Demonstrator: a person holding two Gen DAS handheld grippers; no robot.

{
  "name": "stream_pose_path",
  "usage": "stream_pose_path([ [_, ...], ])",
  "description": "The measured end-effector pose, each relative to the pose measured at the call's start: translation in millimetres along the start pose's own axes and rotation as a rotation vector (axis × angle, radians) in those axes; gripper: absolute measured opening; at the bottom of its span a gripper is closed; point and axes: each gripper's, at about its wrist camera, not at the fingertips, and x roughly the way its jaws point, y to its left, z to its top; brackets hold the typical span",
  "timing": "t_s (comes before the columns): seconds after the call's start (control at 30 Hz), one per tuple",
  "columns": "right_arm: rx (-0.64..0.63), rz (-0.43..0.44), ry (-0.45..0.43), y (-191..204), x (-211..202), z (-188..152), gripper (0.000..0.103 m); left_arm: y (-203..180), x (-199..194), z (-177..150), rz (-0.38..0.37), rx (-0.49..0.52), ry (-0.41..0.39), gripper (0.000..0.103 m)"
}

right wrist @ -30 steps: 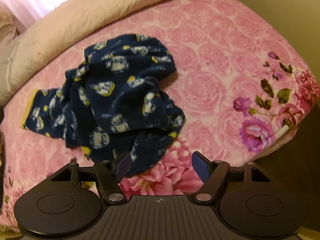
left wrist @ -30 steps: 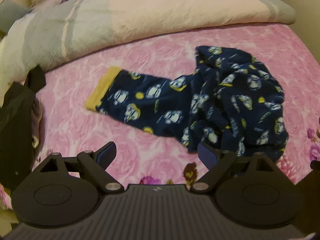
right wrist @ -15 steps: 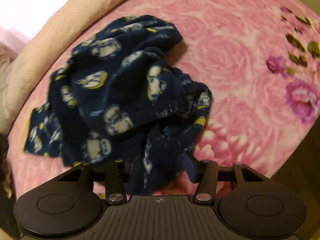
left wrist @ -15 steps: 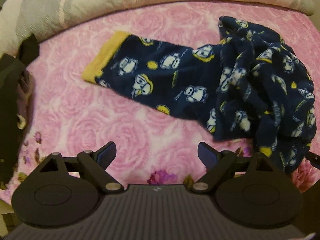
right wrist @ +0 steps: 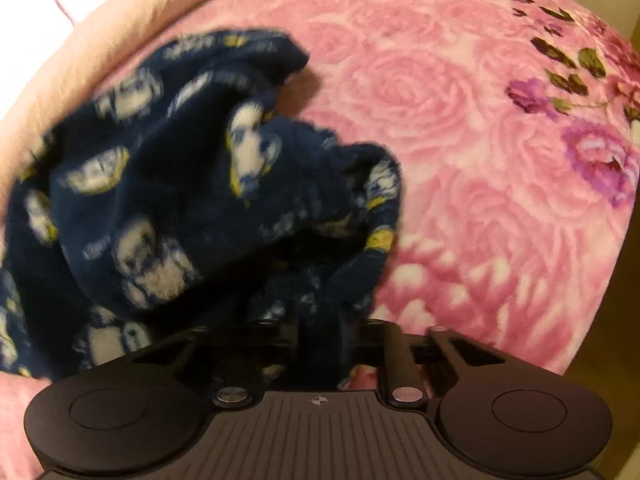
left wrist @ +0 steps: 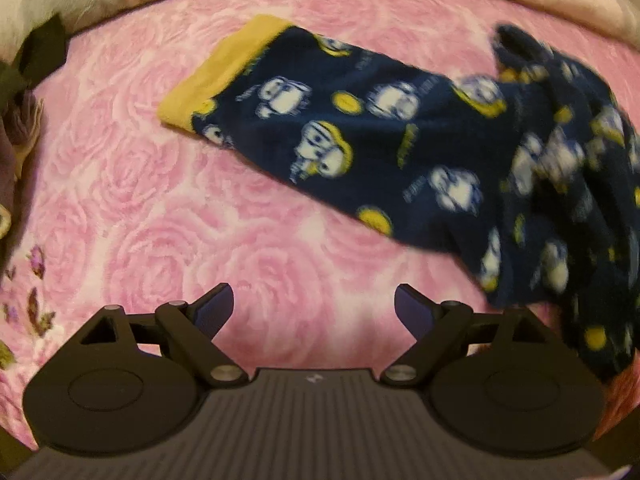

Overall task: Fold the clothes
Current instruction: 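Grasp the pants waist with the right tool while the left tool grasps a yellow cuff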

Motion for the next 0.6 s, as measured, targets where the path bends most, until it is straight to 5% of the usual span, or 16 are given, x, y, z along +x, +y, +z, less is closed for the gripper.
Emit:
stream_pose_path([
  [0.3,0.353,-0.171,-0.332,-129.9,-73.2,77.9,0.013,53.5,21.6,36.3,-0.093,-0.314,-0.075,0.084],
  [0.43,0.597,-0.077,-0.260,-168.9,-52.0,84.9,0.013,67.0,44.0,49.5,-0.125,-0.417,-0.077,0.084],
  [0.47,0.643,-0.053,-0.237,-174.4,-45.0,83.6,0.020,70.0,49.2,52.8,-0.135,-0.439,-0.079,0.084],
  [0.57,0.688,-0.019,-0.197,-173.5,-28.3,70.8,0.064,78.1,64.1,63.0,-0.123,-0.481,-0.099,0.084],
  [0.6,0.698,-0.014,-0.186,-172.6,-23.4,66.6,0.065,80.5,69.5,66.2,-0.117,-0.492,-0.104,0.084],
])
